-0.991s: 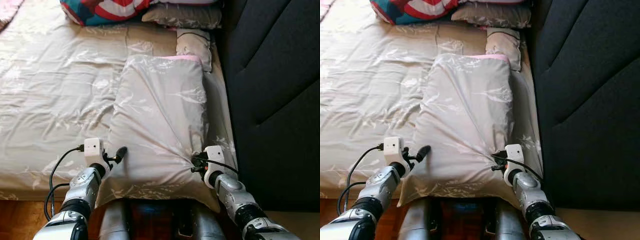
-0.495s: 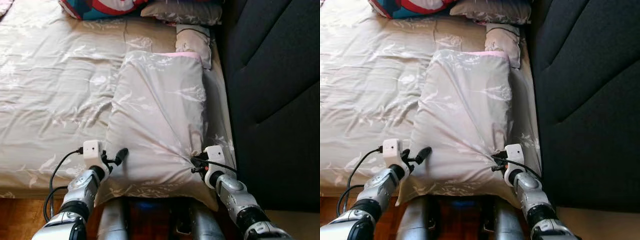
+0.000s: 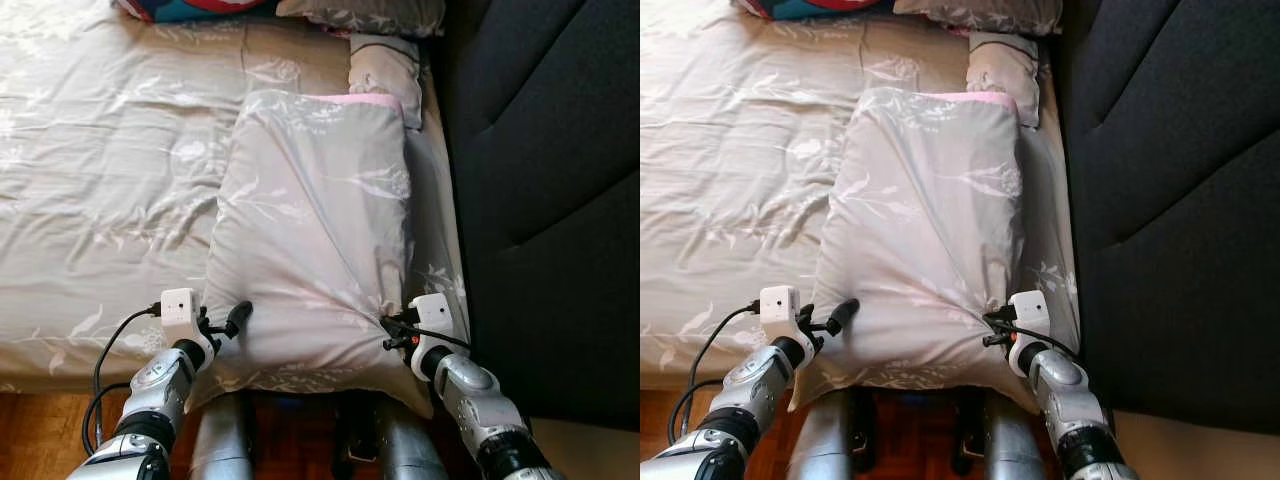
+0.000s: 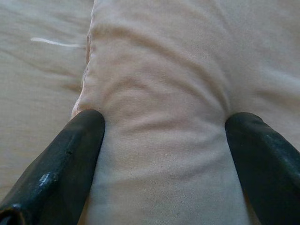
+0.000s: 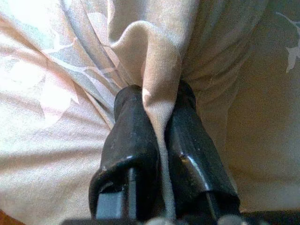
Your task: Clean up the room
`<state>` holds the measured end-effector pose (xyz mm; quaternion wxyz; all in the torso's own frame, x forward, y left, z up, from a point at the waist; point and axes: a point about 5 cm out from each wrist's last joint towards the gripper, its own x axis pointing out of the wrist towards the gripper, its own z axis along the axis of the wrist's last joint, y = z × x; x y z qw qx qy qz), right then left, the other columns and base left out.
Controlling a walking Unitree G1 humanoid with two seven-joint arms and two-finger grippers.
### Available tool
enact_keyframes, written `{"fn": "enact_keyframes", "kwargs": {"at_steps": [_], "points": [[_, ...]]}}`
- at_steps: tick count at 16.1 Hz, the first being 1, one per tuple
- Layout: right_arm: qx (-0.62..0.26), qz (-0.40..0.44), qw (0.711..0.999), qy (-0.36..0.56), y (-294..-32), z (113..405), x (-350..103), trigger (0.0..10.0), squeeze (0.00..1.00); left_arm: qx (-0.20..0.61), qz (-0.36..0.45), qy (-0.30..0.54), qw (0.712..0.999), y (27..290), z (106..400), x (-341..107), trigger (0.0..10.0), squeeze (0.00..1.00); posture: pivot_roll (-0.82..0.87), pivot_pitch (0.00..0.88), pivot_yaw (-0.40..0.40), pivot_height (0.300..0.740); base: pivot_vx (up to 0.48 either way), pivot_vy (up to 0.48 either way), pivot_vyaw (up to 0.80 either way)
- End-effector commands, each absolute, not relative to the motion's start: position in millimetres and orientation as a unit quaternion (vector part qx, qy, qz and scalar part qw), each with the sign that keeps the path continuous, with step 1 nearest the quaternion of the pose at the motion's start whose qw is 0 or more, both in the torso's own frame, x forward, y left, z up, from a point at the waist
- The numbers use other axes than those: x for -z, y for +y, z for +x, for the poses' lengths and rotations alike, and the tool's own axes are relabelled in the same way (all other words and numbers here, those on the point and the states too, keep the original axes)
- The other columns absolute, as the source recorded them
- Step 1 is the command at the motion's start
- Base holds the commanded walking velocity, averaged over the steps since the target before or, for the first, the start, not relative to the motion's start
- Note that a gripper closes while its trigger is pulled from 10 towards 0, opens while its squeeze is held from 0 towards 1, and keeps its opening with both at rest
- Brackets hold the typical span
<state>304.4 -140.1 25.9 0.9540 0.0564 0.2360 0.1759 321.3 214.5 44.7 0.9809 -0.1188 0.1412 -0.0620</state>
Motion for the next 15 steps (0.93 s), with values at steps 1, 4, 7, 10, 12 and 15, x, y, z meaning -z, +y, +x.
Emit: {"fn": "enact_keyframes", "kwargs": {"at_steps": [1,4,7,10,12,15], "points": [[-0.162,0.067,0.929,0.325,-147.1,272.1,10.2,0.0,0.0,0.058,-0.14,0.209,0.966,209.0,300.7,-14.9,10.0,0.0,-0.1,0.476,-0.148,0.652,0.0,0.0,0.0],[-0.172,0.074,0.929,0.319,-141.8,267.8,5.9,0.0,0.0,0.099,-0.179,0.234,0.95,185.8,296.1,-5.5,10.0,0.0,-0.11,0.492,-0.153,0.652,0.0,0.0,0.0],[-0.178,0.078,0.928,0.317,-137.5,265.5,4.2,0.0,0.0,0.128,-0.18,0.249,0.943,174.5,290.4,0.7,0.0,0.0,-0.1,0.495,-0.149,0.652,0.0,0.0,0.0],[-0.181,0.082,0.927,0.318,-132.5,264.0,2.0,0.0,0.0,0.138,-0.19,0.244,0.941,171.4,292.0,-1.6,0.0,0.0,-0.1,0.494,-0.144,0.652,0.0,0.0,0.0],[-0.181,0.084,0.927,0.319,-131.3,263.5,1.8,0.0,0.0,0.144,-0.193,0.238,0.941,171.0,293.7,-4.1,0.0,0.0,-0.1,0.494,-0.142,0.652,0.0,0.0,0.0],[-0.18,0.085,0.927,0.318,-130.3,263.7,1.5,0.0,0.0,0.14,-0.191,0.233,0.943,173.0,294.9,-5.8,0.0,0.0,-0.08,0.491,-0.134,0.652,0.0,0.0,0.0]]}}
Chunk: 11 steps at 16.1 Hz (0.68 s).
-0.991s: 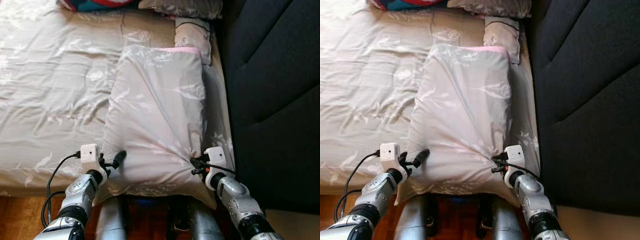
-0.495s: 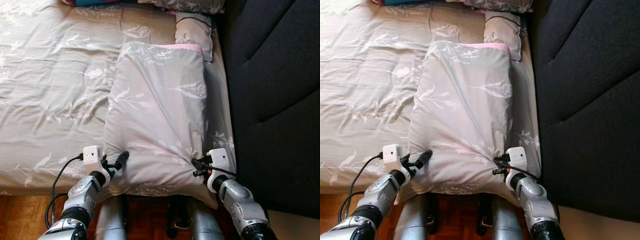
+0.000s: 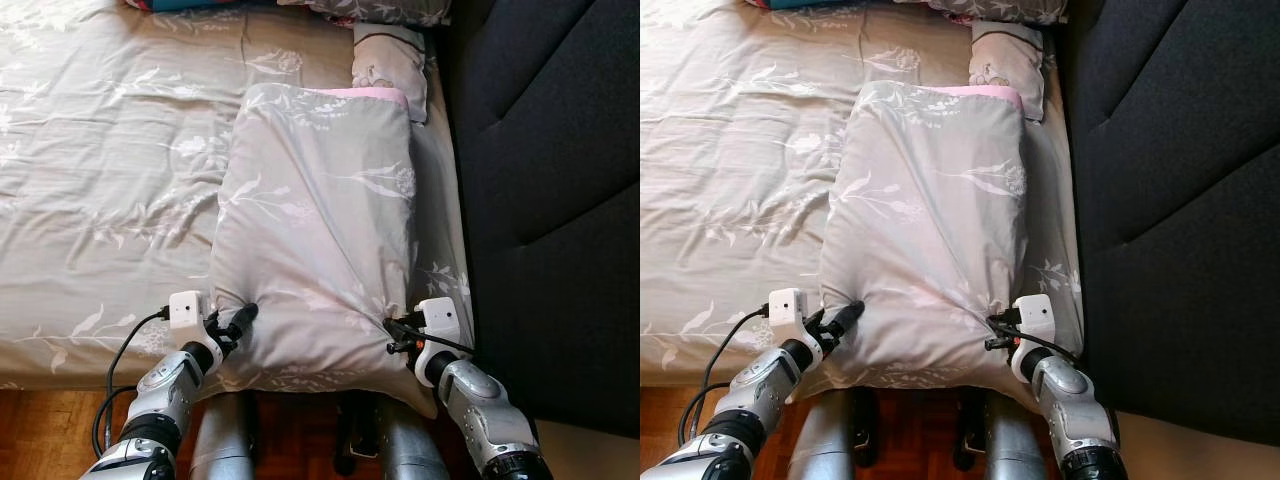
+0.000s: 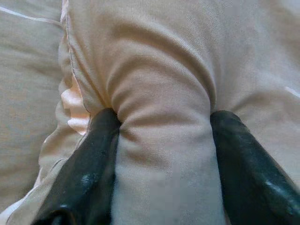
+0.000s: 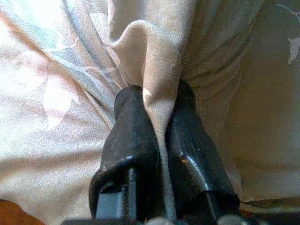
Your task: Clean up the room
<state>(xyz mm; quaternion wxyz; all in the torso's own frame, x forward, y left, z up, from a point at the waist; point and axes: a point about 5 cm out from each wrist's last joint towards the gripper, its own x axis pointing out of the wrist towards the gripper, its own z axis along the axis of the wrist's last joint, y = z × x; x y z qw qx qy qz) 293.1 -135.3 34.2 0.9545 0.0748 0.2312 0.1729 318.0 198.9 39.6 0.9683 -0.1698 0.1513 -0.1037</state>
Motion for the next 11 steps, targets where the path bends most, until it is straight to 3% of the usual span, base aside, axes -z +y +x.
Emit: {"fn": "enact_keyframes", "kwargs": {"at_steps": [1,11], "points": [[-0.18,0.087,0.928,0.315,-128.4,263.9,0.9,0.0,0.0,0.137,-0.191,0.227,0.945,174.4,295.2,-7.1,0.0,0.0,-0.08,0.49,-0.132,0.652,0.0,0.0,0.0],[-0.178,0.098,0.93,0.305,-117.4,266.8,0.2,0.0,0.0,0.144,-0.205,0.198,0.948,172.8,287.2,-12.4,0.0,0.0,-0.04,0.447,-0.103,0.652,0.0,0.0,0.0]]}}
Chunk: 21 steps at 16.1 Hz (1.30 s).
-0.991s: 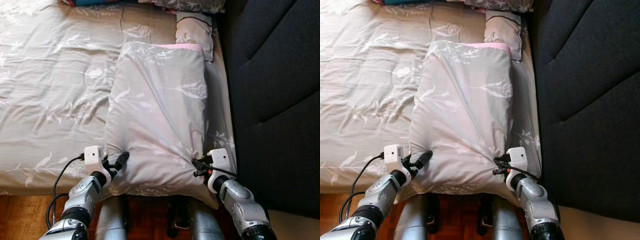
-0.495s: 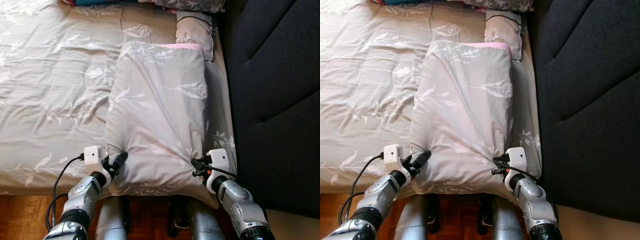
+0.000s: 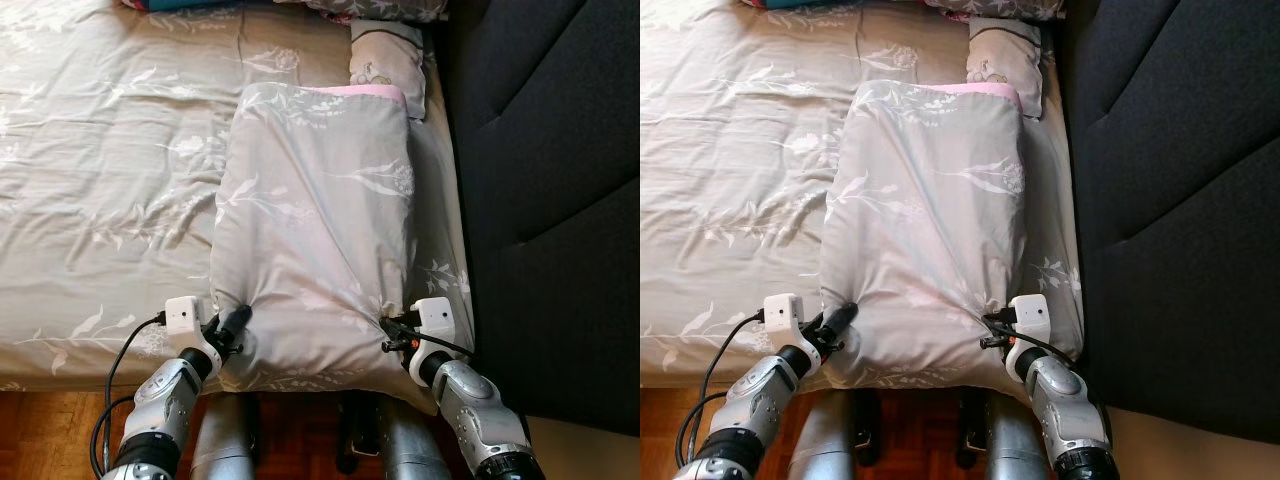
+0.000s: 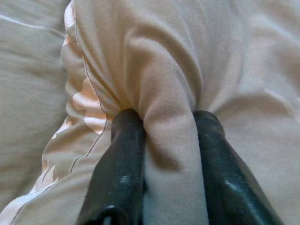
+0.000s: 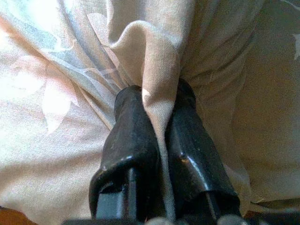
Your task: Clean up the room
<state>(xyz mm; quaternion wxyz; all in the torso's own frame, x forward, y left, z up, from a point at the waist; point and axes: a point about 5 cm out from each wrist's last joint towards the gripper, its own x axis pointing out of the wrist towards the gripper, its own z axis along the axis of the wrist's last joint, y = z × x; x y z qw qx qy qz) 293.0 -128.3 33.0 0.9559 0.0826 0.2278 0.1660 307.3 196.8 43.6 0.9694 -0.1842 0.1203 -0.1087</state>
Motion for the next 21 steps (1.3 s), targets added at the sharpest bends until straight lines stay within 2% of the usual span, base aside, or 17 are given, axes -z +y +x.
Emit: {"fn": "enact_keyframes", "kwargs": {"at_steps": [1,10,13,15,16,17,18,21], "points": [[-0.178,0.099,0.93,0.304,-116.7,267.4,0.1,0.0,0.0,0.145,-0.207,0.195,0.948,172.3,287.7,-14.2,0.0,0.0,-0.04,0.439,-0.1,0.652,0.0,0.0,0.0],[-0.161,0.121,0.939,0.277,-112.3,276.6,-4.7,0.0,0.0,0.144,-0.215,0.172,0.951,172.5,289.3,-27.6,0.0,0.0,-0.01,0.373,-0.072,0.652,0.0,0.0,0.0],[-0.136,0.122,0.949,0.258,-116.8,282.1,-9.0,0.0,0.0,0.146,-0.208,0.17,0.952,171.4,289.1,-30.1,0.0,0.0,0.0,0.334,-0.063,0.652,0.0,0.0,0.0],[-0.132,0.12,0.955,0.235,-119.5,286.4,-16.2,0.0,0.0,0.132,-0.178,0.15,0.963,174.1,293.1,-39.0,0.0,0.0,0.0,0.304,-0.057,0.652,0.0,0.0,0.0],[-0.122,0.117,0.963,0.211,-122.9,290.2,-22.7,6.7,0.0,0.101,-0.129,0.117,0.98,180.1,297.7,-51.5,3.4,0.0,0.01,0.283,-0.052,0.652,0.0,0.0,0.0],[-0.115,0.118,0.968,0.191,-125.9,293.2,-28.2,10.0,0.0,0.087,-0.103,0.096,0.986,185.3,299.9,-59.9,10.0,0.0,0.01,0.269,-0.05,0.652,0.0,0.0,0.0],[-0.1,0.117,0.974,0.167,-130.6,296.6,-34.2,10.0,0.0,0.072,-0.073,0.078,0.992,190.5,301.2,-67.6,10.0,0.0,0.01,0.252,-0.045,0.652,0.0,0.0,0.0],[-0.088,0.114,0.979,0.144,-134.9,298.6,-41.1,10.0,0.0,0.064,-0.066,0.059,0.994,189.4,300.2,-74.3,10.0,0.0,0.02,0.228,-0.041,0.652,0.0,0.0,0.0]]}}
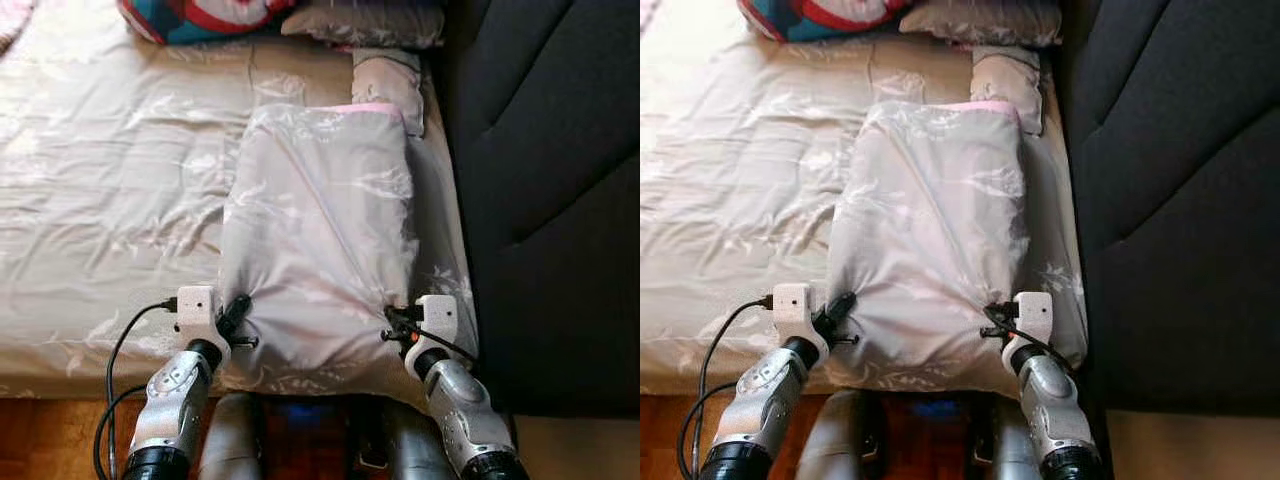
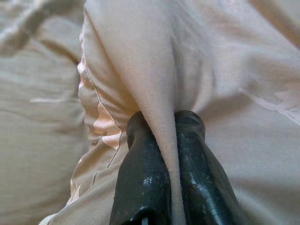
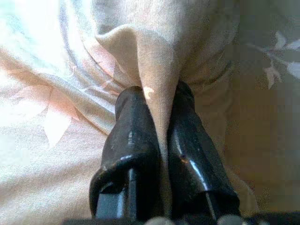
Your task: Clean up the room
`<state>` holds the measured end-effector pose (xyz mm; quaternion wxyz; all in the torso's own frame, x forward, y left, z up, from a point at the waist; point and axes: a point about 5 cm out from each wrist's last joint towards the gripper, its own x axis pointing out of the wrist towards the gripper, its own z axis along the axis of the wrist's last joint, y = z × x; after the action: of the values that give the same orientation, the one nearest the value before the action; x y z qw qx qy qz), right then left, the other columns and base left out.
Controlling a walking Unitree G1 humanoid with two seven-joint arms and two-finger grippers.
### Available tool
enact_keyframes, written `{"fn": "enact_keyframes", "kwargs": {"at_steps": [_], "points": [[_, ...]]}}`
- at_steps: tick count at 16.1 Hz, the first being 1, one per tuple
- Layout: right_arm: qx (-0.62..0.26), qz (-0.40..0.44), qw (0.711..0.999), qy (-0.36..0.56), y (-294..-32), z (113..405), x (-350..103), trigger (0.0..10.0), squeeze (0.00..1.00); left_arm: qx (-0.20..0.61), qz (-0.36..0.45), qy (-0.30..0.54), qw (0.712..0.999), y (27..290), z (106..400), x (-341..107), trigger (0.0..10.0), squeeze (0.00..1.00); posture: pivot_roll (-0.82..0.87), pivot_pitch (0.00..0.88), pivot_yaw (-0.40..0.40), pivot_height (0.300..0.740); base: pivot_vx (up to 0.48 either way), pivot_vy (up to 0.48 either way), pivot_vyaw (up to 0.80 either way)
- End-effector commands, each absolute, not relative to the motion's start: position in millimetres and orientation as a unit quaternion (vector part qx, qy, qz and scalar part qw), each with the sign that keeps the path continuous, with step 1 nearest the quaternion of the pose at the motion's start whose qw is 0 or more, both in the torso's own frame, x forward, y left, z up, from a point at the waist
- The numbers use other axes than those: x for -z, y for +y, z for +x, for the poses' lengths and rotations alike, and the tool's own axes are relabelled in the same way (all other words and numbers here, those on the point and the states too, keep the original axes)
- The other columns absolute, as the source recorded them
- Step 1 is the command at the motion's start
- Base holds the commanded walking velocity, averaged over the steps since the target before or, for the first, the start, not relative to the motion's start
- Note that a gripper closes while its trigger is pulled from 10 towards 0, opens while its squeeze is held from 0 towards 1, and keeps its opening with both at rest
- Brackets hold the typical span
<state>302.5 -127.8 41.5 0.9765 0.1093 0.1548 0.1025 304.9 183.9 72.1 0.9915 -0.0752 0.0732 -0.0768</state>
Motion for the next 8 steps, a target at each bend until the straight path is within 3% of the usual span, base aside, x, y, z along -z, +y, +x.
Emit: {"fn": "enact_keyframes", "kwargs": {"at_steps": [1,5,8], "points": [[-0.092,0.112,0.98,0.139,-134.9,297.8,-42.6,10.0,0.0,0.055,-0.068,0.057,0.994,189.5,299.0,-74.6,10.0,0.0,0.02,0.223,-0.04,0.652,0.0,0.0,0.0],[-0.065,0.123,0.982,0.128,-143.1,297.2,-44.3,10.0,0.0,0.043,-0.068,0.047,0.996,186.9,296.2,-76.5,10.0,0.0,0.02,0.206,-0.045,0.652,0.0,0.0,0.0],[-0.055,0.121,0.983,0.129,-144.7,298.3,-44.7,10.0,0.0,0.038,-0.072,0.044,0.996,185.1,296.3,-77.7,10.0,0.0,0.02,0.189,-0.05,0.687,0.0,0.0,0.0]]}}
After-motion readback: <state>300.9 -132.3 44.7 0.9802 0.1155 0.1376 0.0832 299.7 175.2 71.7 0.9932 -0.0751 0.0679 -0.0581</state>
